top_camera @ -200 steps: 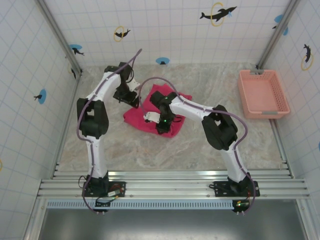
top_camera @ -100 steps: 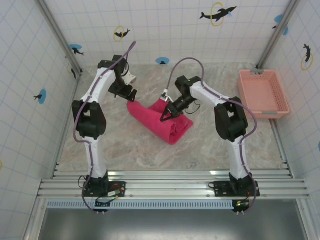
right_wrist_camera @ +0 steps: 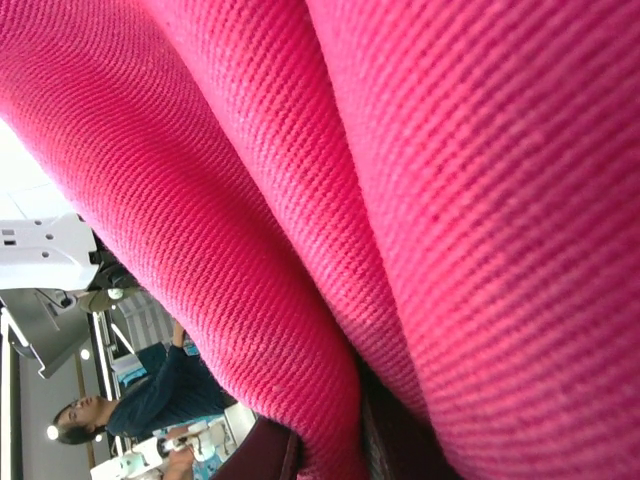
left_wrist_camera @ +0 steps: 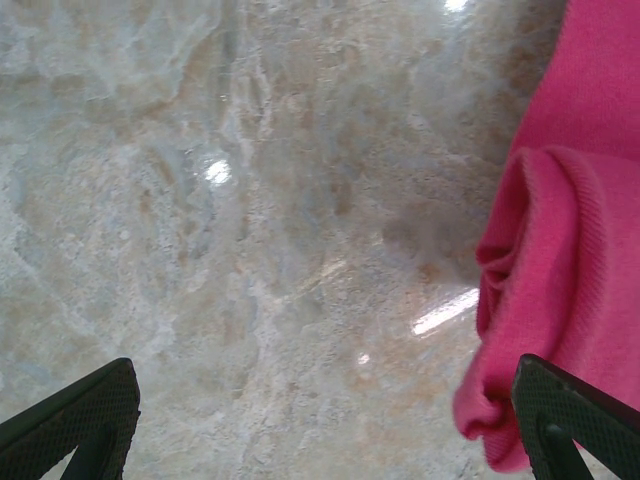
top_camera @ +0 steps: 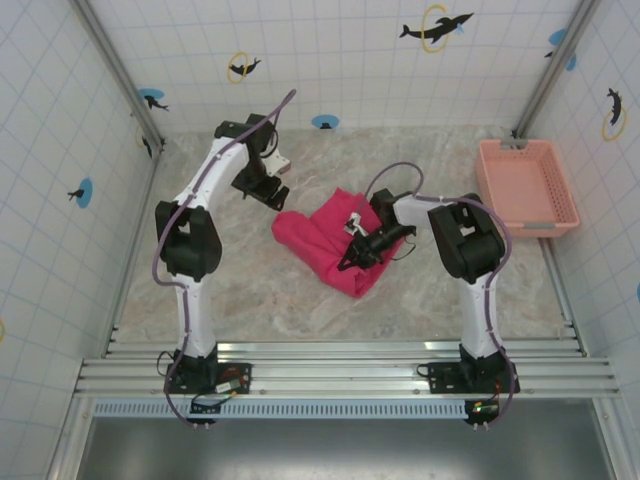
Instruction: Roll up the long pants
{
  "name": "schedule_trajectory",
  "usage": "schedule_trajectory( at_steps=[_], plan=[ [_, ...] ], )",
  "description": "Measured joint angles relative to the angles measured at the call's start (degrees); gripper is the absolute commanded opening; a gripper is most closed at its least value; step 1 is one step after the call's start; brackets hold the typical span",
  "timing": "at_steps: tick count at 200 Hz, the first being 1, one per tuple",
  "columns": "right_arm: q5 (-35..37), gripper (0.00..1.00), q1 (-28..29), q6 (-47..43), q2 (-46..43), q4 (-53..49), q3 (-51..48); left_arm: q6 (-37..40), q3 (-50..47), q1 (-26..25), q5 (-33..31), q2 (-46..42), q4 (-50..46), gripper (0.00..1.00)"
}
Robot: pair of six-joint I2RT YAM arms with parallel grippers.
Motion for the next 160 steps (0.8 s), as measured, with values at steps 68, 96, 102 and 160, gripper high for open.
schedule_trajectory(
  at_steps=[68,96,102,160],
  plan=[
    [-2.4,0.1,-1.1,2.6,-0.9,5.7,-3.6,1.4,-5.6,-10.5,-1.3,-1.4,4.4,0.97],
    [-2.5,0.11,-1.5,2.4,-0.9,5.6,-3.7,1.8,-7.9,-12.5,-1.4,-0.3,6.1,0.97],
    [-2.5,0.12,-1.5,2.1,-0.9,5.5,-3.6,1.8,-7.8,-12.4,-1.6,0.3,6.3,0.97],
    [6.0,0.52,-1.7,-3.6,-5.3,-1.2,-1.8,1.4,-0.1,-11.8,-2.6,12.3,2.0,0.97]
  ],
)
